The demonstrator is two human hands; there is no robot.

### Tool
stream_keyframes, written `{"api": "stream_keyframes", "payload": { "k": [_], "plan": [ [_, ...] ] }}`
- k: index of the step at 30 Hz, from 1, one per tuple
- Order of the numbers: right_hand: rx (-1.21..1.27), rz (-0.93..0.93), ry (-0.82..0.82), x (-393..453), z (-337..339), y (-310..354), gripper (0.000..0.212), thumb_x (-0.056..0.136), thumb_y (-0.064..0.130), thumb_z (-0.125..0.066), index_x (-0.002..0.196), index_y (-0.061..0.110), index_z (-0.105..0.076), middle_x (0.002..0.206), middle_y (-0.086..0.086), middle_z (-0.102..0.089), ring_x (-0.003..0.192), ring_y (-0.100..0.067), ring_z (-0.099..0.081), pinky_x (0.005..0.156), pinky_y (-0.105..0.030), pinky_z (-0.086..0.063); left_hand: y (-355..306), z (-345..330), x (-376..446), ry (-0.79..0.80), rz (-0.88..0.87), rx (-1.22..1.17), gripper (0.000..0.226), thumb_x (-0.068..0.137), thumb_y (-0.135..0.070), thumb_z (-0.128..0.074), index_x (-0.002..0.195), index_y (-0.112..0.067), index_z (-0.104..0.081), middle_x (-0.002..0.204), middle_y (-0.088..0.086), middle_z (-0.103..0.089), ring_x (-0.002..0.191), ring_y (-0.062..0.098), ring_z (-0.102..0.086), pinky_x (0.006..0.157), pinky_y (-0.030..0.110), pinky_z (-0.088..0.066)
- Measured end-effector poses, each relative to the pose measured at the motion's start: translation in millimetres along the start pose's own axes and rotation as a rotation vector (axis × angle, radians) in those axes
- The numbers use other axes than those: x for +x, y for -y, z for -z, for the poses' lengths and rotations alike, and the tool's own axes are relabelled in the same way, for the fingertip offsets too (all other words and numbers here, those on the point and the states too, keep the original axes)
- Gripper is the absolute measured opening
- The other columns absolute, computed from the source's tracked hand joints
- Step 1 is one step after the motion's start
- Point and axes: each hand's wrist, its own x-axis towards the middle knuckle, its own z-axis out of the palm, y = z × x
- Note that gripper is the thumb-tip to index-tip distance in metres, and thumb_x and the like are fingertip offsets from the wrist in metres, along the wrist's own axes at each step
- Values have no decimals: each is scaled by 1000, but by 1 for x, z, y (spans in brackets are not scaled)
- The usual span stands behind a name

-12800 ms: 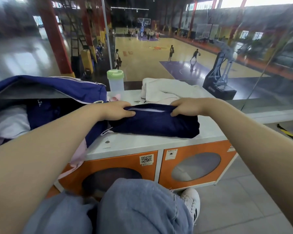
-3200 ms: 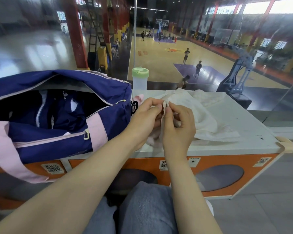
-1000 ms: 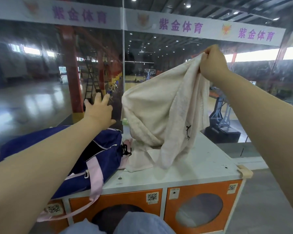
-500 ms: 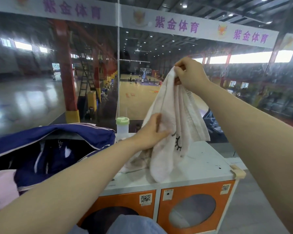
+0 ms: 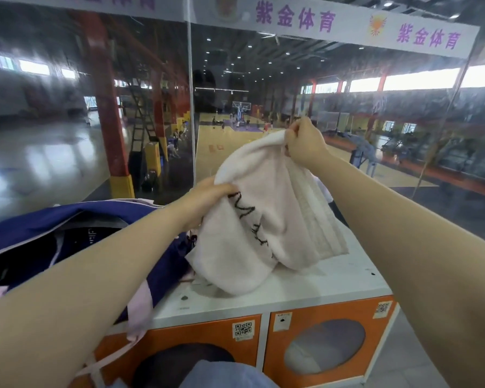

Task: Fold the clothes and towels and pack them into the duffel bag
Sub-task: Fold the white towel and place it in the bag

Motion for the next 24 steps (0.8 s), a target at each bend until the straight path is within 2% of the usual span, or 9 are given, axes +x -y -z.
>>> {"api": "stream_keyframes", "payload": {
  "k": [4, 6, 9, 12, 15, 18, 20, 22, 24],
  "plan": [
    [144, -32, -8, 2, -7, 6, 9, 102, 19, -41, 105, 12, -43, 88, -5, -56, 63, -19, -59, 41, -21, -49, -12, 20, 2, -71, -105, -17, 34, 95, -22, -57, 128, -28, -57, 110, -1, -70, 100, 17, -68, 81, 32, -54],
    [185, -40, -31, 3, -4, 14, 11, 102, 21, -40, 107, 12, -44, 89, -4, -58, 63, -24, -63, 53, -34, -58, -22, 23, 1, -143, -189, -2, 28, 96, -23, -55, 122, -32, -58, 108, -6, -70, 96, 9, -68, 76, 25, -54],
    [148, -45, -153, 11, 9, 28, 8, 100, 22, -40, 102, 16, -44, 82, 4, -52, 76, -24, -56, 66, -39, -51, -35, 31, -2, -230, -272, 213, 27, 94, -29, -59, 121, -28, -56, 105, -9, -65, 94, 9, -63, 71, 25, -50],
    [80, -15, -214, 13, 28, 40, 12, 101, 19, -37, 108, 15, -45, 93, -1, -52, 82, -22, -50, 68, -31, -40, -38, 36, -15, 23, -174, 335, 35, 90, -33, -66, 122, -27, -57, 108, -5, -68, 96, 15, -68, 74, 30, -56],
    [4, -24, -236, 8, 46, 49, 25, 102, 16, -38, 124, 8, -45, 104, -6, -54, 89, -23, -54, 66, -30, -45, -24, 44, -31, 353, 29, 415, 41, 86, -40, -68, 120, -19, -60, 111, -2, -71, 99, 15, -69, 85, 31, -56],
    [112, -140, -352, 6, 76, 41, 26, 101, 14, -35, 125, 7, -45, 116, -10, -55, 94, -22, -56, 67, -28, -44, 3, 68, -45, 473, 116, 713, 43, 86, -48, -66, 97, -6, -63, 90, 6, -72, 81, 14, -67, 84, 35, -50],
    [255, -182, -369, 4, 92, 32, 15, 100, 15, -37, 114, 13, -43, 113, -12, -57, 84, -18, -62, 73, -28, -52, 20, 86, -52, 374, 109, 789, 31, 94, -35, -61, 86, -5, -58, 76, 6, -70, 73, 12, -66, 79, 36, -48],
    [343, -219, -314, -1, 98, 28, 10, 100, 19, -43, 109, 17, -38, 110, -13, -62, 82, -20, -69, 78, -33, -60, 31, 94, -59, 193, 91, 677, 24, 97, -25, -56, 81, -7, -53, 71, 5, -64, 71, 16, -67, 79, 35, -52],
    [417, -190, -239, -9, 94, 31, 8, 101, 16, -42, 108, 16, -38, 98, -19, -65, 66, -24, -69, 67, -38, -62, 36, 86, -63, 75, 62, 555, 24, 98, -21, -54, 77, -10, -51, 71, 5, -58, 67, 16, -64, 74, 30, -54]
  ]
}}
